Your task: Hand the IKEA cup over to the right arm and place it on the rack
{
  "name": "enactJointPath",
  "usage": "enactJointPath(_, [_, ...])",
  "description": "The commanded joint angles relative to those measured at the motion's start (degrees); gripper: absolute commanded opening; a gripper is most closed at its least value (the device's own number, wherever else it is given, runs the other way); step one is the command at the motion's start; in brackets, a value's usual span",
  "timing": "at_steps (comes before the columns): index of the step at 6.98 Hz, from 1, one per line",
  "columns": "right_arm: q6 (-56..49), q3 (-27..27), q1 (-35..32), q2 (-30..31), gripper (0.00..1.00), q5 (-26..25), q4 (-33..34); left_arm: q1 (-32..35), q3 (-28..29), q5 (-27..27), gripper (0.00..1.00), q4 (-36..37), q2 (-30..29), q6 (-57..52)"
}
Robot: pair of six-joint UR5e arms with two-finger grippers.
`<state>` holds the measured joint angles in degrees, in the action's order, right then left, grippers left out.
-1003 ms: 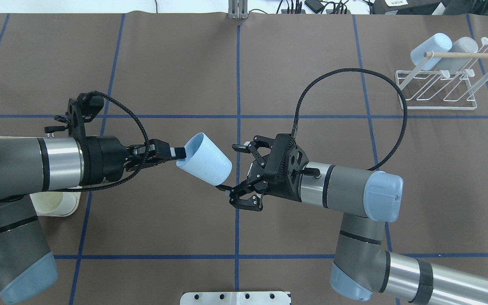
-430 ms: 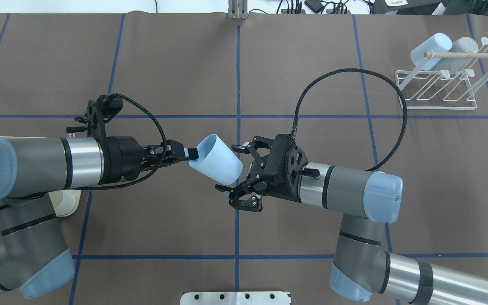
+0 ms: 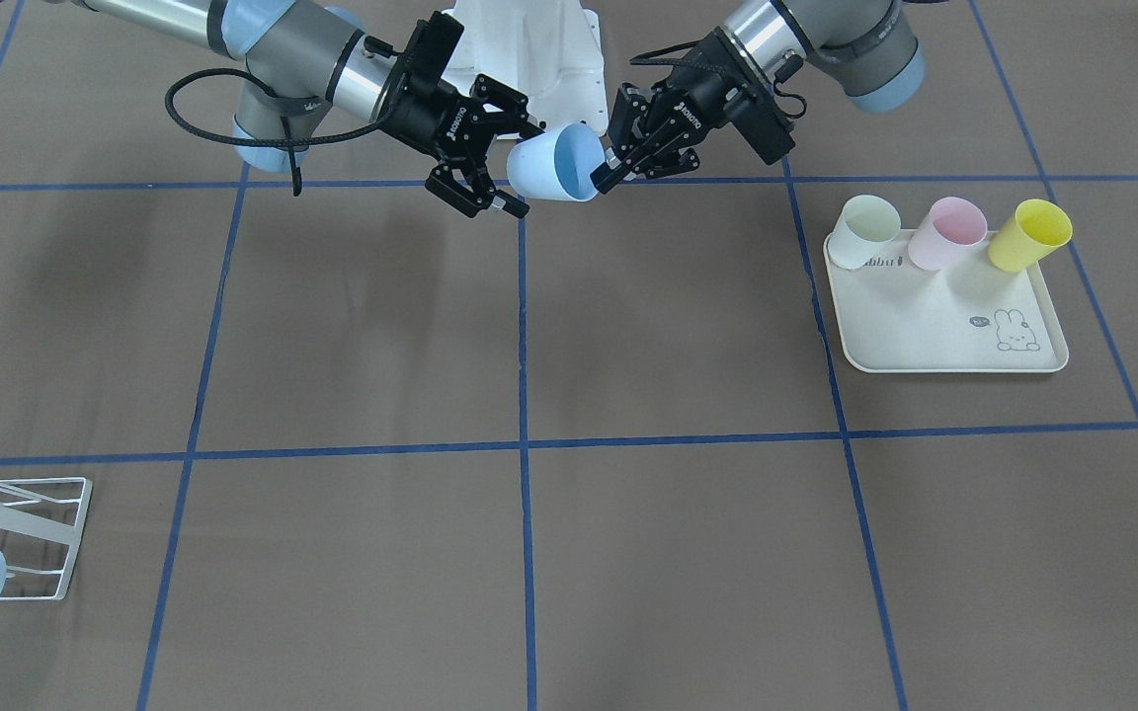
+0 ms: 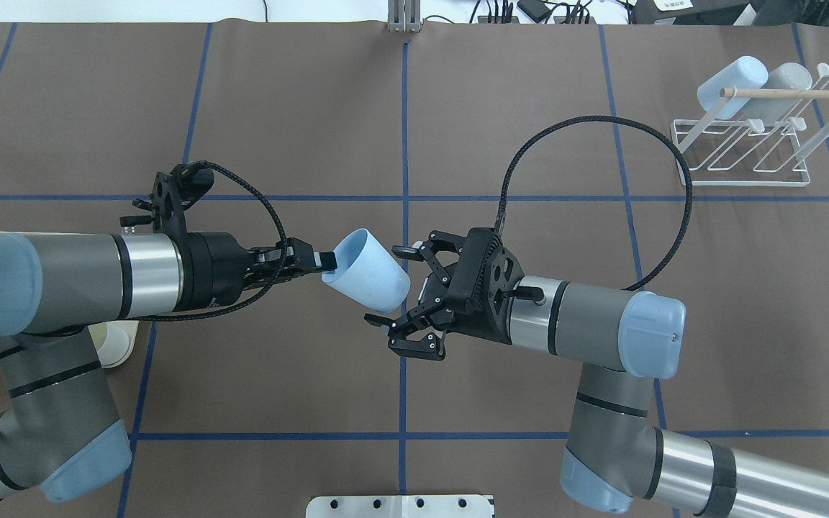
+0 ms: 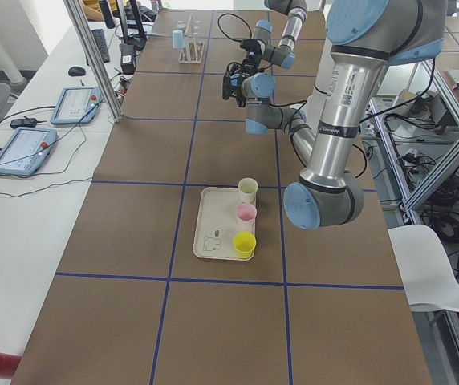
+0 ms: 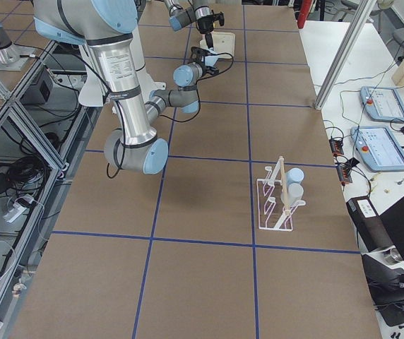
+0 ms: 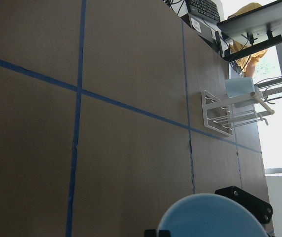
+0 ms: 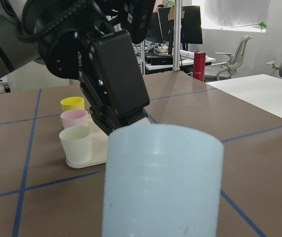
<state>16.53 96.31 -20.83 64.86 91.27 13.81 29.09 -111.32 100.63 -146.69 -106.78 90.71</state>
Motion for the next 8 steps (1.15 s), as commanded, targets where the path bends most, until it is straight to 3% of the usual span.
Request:
enactJointPath(1, [-0.1, 0.0, 0.0, 0.1, 0.73, 0.1, 0.1, 0.0, 0.0, -0.1, 0.0, 0.0, 0.0, 0.0])
enactJointPath(2, [0.0, 0.0, 0.0, 0.1, 0.39, 0.1, 0.2, 0.0, 0.0, -0.1, 0.0, 0.0, 0.0, -0.1])
enactJointPath(3, [0.0, 0.2, 0.0, 0.1, 0.15, 0.1, 0.1, 0.0, 0.0, 0.0, 0.05, 0.0, 0.0, -0.1])
enactJointPath(4, [0.0, 0.3, -0.1, 0.2, 0.1, 0.0, 0.1, 0.1, -0.6, -0.5, 0.98, -0.3, -0.1, -0.4])
enactJointPath(7, [-0.1, 0.2, -1.4, 0.4, 0.1, 0.0, 0.8, 1.7, -1.4, -0.5, 1.0, 1.1, 0.8, -4.5])
enactJointPath(8, [-0.2, 0.2, -3.0, 0.7, 0.1, 0.7, 1.8, 3.8, -2.3, 0.6, 1.0, 8.6, 0.8, -8.5])
